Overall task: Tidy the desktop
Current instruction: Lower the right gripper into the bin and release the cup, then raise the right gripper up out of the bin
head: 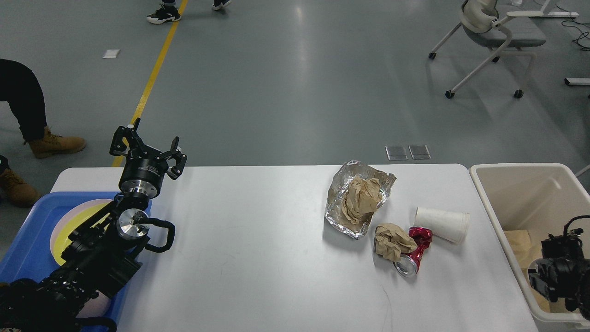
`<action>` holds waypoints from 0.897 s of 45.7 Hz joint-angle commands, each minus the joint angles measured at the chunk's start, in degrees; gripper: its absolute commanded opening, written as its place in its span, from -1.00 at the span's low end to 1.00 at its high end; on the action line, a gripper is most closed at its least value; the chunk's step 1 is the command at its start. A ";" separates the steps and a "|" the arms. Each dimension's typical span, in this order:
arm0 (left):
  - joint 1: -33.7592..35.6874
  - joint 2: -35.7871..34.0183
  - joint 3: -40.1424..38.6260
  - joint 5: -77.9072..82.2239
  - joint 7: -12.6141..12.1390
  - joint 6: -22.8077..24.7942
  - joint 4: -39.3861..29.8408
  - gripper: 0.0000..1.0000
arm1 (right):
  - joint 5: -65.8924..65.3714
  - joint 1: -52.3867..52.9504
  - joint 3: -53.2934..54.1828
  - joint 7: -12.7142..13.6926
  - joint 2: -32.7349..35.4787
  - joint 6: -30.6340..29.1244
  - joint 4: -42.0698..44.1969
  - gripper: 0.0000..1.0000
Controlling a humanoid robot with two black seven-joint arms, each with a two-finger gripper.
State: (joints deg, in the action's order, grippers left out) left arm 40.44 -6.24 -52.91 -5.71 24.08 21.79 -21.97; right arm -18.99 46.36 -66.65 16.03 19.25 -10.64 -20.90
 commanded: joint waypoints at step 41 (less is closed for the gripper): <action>-0.01 0.00 0.00 0.00 0.00 0.01 0.00 0.92 | 0.71 61.56 -5.42 0.14 11.61 -37.24 -30.16 1.00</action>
State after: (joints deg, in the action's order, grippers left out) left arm 40.43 -6.24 -52.91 -5.71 24.08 21.79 -21.97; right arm -18.40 97.76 -71.41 16.16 33.16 -36.94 -48.65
